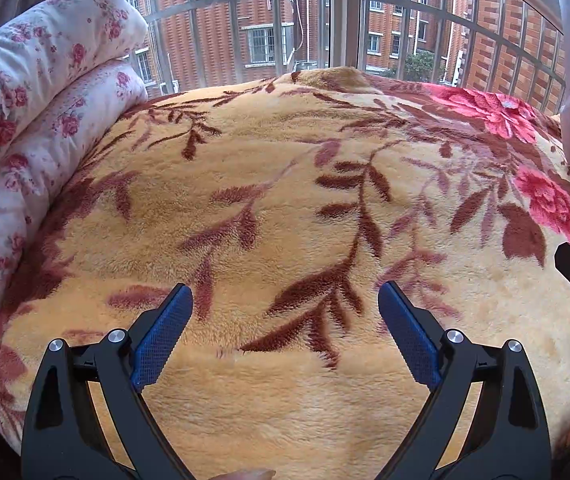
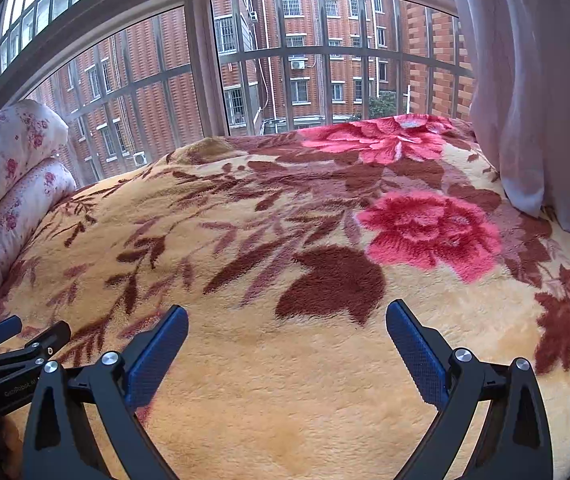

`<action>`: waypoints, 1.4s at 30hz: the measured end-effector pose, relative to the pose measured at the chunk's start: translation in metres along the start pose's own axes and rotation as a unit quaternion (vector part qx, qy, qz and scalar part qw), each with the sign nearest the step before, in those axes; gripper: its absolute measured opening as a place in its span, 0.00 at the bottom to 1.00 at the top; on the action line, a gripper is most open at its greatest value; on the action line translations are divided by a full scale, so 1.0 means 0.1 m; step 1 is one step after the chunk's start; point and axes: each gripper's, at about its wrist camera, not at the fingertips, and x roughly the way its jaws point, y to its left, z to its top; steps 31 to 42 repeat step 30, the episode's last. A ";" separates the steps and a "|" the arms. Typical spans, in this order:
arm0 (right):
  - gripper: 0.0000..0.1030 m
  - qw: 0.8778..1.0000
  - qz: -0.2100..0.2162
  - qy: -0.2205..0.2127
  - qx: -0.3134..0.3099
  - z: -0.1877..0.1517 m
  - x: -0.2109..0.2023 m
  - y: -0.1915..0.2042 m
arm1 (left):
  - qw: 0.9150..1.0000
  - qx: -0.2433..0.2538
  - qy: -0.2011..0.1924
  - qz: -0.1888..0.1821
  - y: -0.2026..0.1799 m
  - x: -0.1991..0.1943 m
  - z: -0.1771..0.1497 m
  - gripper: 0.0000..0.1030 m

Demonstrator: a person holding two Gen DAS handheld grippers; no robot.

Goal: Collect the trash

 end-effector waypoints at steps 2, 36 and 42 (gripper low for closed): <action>0.95 1.000 -0.003 0.008 -0.002 -0.02 0.06 0.01 | 1.000 0.000 0.005 -0.002 0.01 0.05 0.00 0.89; 0.95 0.999 -0.013 0.045 0.015 -0.08 0.28 -0.06 | 0.999 0.007 0.033 -0.020 -0.01 0.22 -0.03 0.89; 0.95 0.999 -0.013 0.045 0.015 -0.08 0.28 -0.06 | 0.999 0.007 0.033 -0.020 -0.01 0.22 -0.03 0.89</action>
